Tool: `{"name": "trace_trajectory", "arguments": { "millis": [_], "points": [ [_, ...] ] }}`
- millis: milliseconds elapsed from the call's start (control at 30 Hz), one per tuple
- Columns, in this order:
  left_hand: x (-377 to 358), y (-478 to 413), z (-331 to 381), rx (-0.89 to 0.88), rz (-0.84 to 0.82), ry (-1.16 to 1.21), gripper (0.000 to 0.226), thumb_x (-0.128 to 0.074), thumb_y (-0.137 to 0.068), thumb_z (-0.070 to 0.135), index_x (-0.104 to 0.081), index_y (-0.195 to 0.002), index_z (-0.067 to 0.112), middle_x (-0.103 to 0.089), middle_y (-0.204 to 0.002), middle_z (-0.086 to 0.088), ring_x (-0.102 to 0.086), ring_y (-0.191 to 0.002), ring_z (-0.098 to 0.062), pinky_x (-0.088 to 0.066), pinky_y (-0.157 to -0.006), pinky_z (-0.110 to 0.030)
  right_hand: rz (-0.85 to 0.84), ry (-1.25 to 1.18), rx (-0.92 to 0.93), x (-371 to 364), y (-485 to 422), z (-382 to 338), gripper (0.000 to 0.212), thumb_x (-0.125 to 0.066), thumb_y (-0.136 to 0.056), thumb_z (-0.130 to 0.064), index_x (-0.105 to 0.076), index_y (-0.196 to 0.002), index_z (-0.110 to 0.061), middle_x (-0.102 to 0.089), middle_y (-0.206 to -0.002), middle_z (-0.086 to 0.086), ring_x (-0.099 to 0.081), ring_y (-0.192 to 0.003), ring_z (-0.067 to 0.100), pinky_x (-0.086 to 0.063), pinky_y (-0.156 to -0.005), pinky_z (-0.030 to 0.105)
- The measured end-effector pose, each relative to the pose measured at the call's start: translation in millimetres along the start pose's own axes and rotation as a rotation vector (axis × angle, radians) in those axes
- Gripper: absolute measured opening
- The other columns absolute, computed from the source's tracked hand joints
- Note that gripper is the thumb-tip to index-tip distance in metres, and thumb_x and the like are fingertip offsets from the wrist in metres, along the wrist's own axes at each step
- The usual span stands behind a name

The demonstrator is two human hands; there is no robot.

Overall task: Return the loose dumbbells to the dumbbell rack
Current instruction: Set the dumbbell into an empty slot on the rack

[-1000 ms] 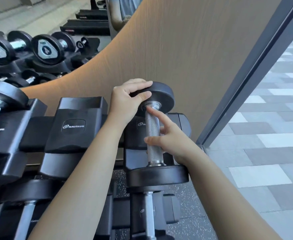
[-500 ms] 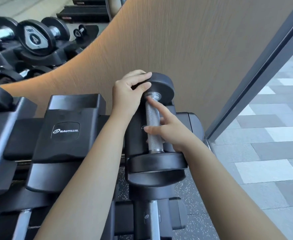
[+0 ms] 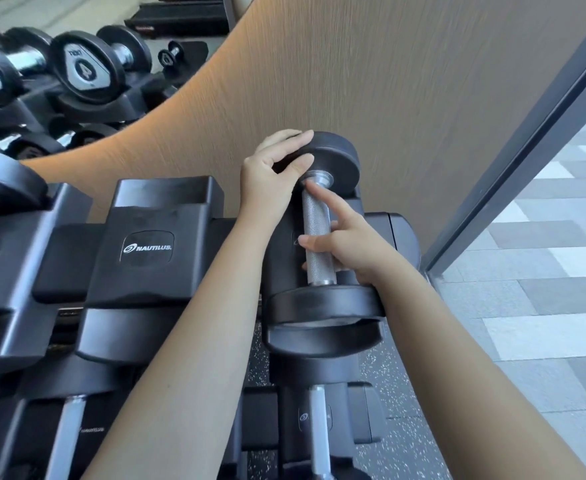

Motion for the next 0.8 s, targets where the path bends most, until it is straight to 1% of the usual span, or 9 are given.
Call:
{"name": "trace_trajectory", "arguments": {
  "millis": [67, 133, 200, 267, 300, 400, 500, 667, 800],
  "points": [
    [-1.1, 11.5, 0.0, 0.085, -0.049, -0.014, 0.04, -0.062, -0.083, 0.004, -0.059, -0.12, 0.019, -0.046, -0.137, 0.001, -0.039, -0.123, -0.002, -0.027, -0.105, -0.017, -0.008, 0.048, 0.001, -2.1, 4.2, -1.9, 0.074, -0.063, -0.08, -0.008, -0.034, -0.131, -0.053, -0.044, -0.089, -0.016, -0.057, -0.092, 0.022, -0.053, -0.067, 0.034],
    [2.0, 31.1, 3.1, 0.144, -0.088, -0.031, 0.039, -0.062, -0.085, 0.011, -0.058, -0.121, 0.023, -0.036, -0.145, 0.005, -0.031, -0.129, 0.0, -0.024, -0.108, -0.02, -0.01, 0.067, 0.015, -0.5, 8.9, -2.2, 0.072, -0.065, -0.08, -0.01, -0.035, -0.132, -0.05, -0.051, -0.099, -0.005, -0.056, -0.089, 0.027, -0.054, -0.078, 0.043],
    [4.7, 55.4, 10.2, 0.159, -0.136, -0.014, 0.034, -0.064, -0.084, 0.011, -0.061, -0.114, 0.026, -0.04, -0.143, 0.004, -0.036, -0.127, -0.002, -0.028, -0.11, -0.026, 0.009, 0.065, 0.013, 6.6, 16.8, -1.6, 0.068, -0.064, -0.082, -0.008, -0.038, -0.132, -0.045, -0.056, -0.087, 0.006, -0.053, -0.074, 0.024, -0.051, -0.072, 0.035],
    [2.4, 82.4, 16.5, 0.168, -0.216, 0.051, 0.031, -0.066, -0.082, 0.011, -0.063, -0.108, 0.028, -0.053, -0.131, 0.002, -0.048, -0.121, -0.007, -0.036, -0.107, -0.035, 0.03, 0.061, 0.02, 12.0, 29.9, -4.2, 0.059, -0.063, -0.083, -0.005, -0.045, -0.129, -0.037, -0.054, -0.068, 0.003, -0.048, -0.06, 0.017, -0.046, -0.061, 0.027],
    [0.9, 95.6, 18.4, 0.169, -0.251, 0.058, 0.029, -0.067, -0.08, 0.017, -0.066, -0.106, 0.03, -0.057, -0.127, 0.003, -0.051, -0.119, -0.009, -0.039, -0.104, -0.037, 0.04, 0.051, 0.028, 13.4, 38.1, -4.8, 0.054, -0.062, -0.083, -0.004, -0.05, -0.127, -0.032, -0.056, -0.068, 0.003, -0.05, -0.06, 0.014, -0.047, -0.065, 0.025],
    [-1.0, 126.7, 18.9, 0.18, -0.29, 0.047, 0.028, -0.07, -0.078, 0.019, -0.067, -0.106, 0.025, -0.061, -0.12, 0.001, -0.055, -0.114, -0.01, -0.043, -0.101, -0.037, 0.09, 0.014, 0.065, 17.2, 65.6, 0.7, 0.031, -0.06, -0.084, -0.008, -0.063, -0.111, -0.023, -0.066, -0.089, 0.015, -0.06, -0.081, 0.016, -0.047, -0.09, 0.034],
    [5.1, 146.5, 20.2, 0.16, -0.258, 0.012, 0.026, -0.068, -0.079, 0.022, -0.065, -0.104, 0.025, -0.064, -0.114, 0.007, -0.057, -0.109, -0.004, -0.043, -0.101, -0.032, 0.136, -0.029, 0.122, 21.2, 92.2, 0.9, 0.017, -0.058, -0.088, -0.014, -0.067, -0.1, -0.023, -0.066, -0.101, 0.024, -0.058, -0.087, 0.016, -0.046, -0.092, 0.038],
    [12.3, 164.5, 17.8, 0.169, -0.206, -0.028, 0.037, -0.066, -0.074, 0.03, -0.058, -0.105, 0.048, -0.062, -0.111, 0.022, -0.054, -0.112, -0.001, -0.04, -0.102, -0.034, 0.081, 0.085, 0.202, 15.8, 116.4, -1.6, 0.021, -0.065, -0.077, -0.031, -0.068, -0.097, -0.034, -0.068, -0.099, 0.017, -0.058, -0.087, 0.017, -0.046, -0.091, 0.045],
    [16.6, 167.1, 24.4, 0.14, -0.156, -0.078, 0.038, -0.069, -0.079, 0.019, -0.057, -0.105, 0.044, -0.059, -0.106, 0.02, -0.055, -0.106, -0.002, -0.042, -0.1, -0.035, 0.108, 0.152, 0.232, 21.6, 124.5, 5.2, 0.039, -0.069, -0.079, -0.014, -0.059, -0.106, -0.04, -0.064, -0.112, 0.0, -0.059, -0.105, 0.016, -0.045, -0.099, 0.04]
  ]
}}
Point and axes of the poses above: each hand's wrist, its own y-axis away from the middle knuckle, its own x-axis out of the back of the hand, z = x × y, the point moved 10 cm from there along -y, towards the middle knuckle
